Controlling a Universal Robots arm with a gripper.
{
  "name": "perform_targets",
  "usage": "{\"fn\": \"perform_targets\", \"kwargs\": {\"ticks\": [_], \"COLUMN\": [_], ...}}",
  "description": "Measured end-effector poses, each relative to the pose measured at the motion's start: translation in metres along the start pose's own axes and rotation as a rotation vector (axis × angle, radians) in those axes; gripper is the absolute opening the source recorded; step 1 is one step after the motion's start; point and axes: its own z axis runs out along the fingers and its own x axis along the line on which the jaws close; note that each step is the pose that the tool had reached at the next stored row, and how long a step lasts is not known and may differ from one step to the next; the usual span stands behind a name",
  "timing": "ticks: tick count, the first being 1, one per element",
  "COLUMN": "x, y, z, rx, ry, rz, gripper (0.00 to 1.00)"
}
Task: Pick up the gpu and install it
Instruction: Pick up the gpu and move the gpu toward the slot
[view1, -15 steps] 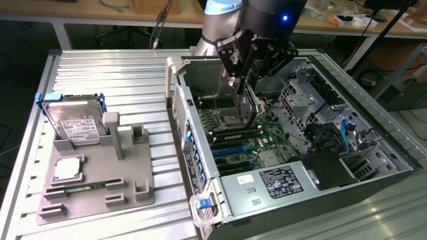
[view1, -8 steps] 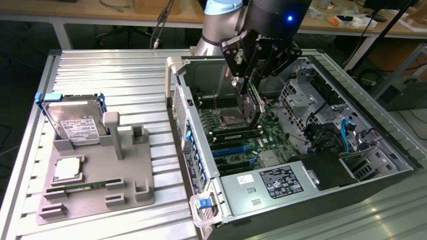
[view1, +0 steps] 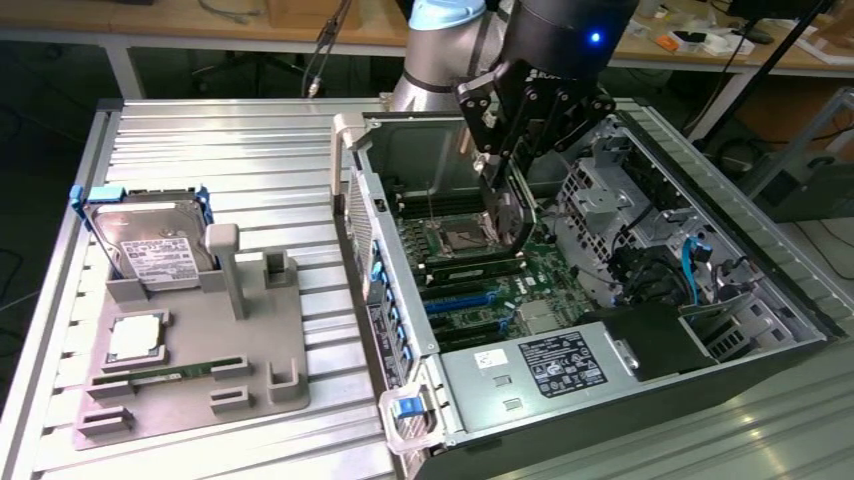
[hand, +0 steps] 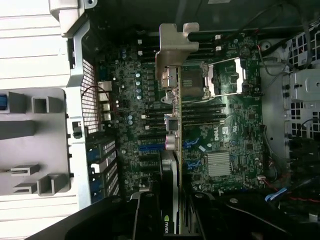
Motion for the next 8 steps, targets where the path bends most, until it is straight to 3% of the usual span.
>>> {"fn": "perform_targets", "kwargs": {"ticks": [8], "x": [-0.0089], "y": [0.0006], "z": [0.0003], "rx": [0.0], "ry": [0.0], "rz": [0.0], "gripper": [0.27]}}
